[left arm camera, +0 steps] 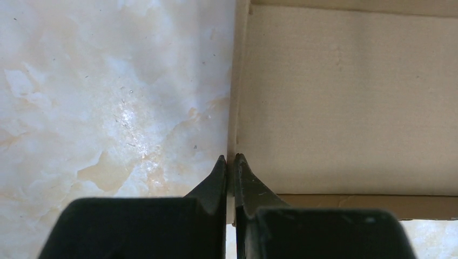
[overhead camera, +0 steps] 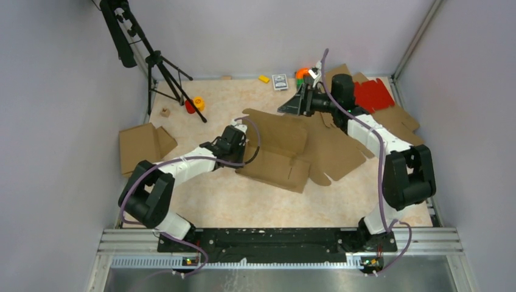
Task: Fold the paper box
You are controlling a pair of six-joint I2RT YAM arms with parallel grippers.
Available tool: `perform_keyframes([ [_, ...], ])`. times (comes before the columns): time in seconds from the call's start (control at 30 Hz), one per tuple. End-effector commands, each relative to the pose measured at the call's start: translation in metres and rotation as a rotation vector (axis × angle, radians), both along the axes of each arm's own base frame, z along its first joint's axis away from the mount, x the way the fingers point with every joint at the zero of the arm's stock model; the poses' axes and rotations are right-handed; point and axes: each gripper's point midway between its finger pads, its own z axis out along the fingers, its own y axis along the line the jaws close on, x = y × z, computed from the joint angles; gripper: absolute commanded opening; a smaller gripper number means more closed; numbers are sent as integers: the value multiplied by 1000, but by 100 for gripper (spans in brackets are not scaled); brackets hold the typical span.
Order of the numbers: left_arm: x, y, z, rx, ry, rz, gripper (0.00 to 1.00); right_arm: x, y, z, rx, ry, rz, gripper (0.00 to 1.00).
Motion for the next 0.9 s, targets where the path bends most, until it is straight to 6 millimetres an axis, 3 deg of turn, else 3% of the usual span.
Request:
perform_keyframes([
  [0.0, 2, 2, 13, -1, -35, 28, 0, 31, -26, 10, -55, -42, -122, 77],
  [0.1, 0, 7, 16, -3, -34, 80, 0, 30, -45, -13, -156, -33, -224, 83],
  [0.23, -4, 11, 16, -6, -32, 128, 0, 23, -85, -43, -275, -27, -448, 87],
  [0.33, -8, 17, 16, -7, -38, 164, 0, 1, -113, -53, -299, -47, -587, 89],
  [0.43, -10, 20, 17, -19, -51, 190, 0, -30, -128, -84, -325, 3, -624, 88],
  [0.63, -13, 18, 17, -48, -47, 204, 0, -81, -123, -135, -307, 132, -542, 74],
  [0.87, -15, 17, 12, -61, -37, 209, 1, -101, -92, -175, -309, 241, -452, 65],
])
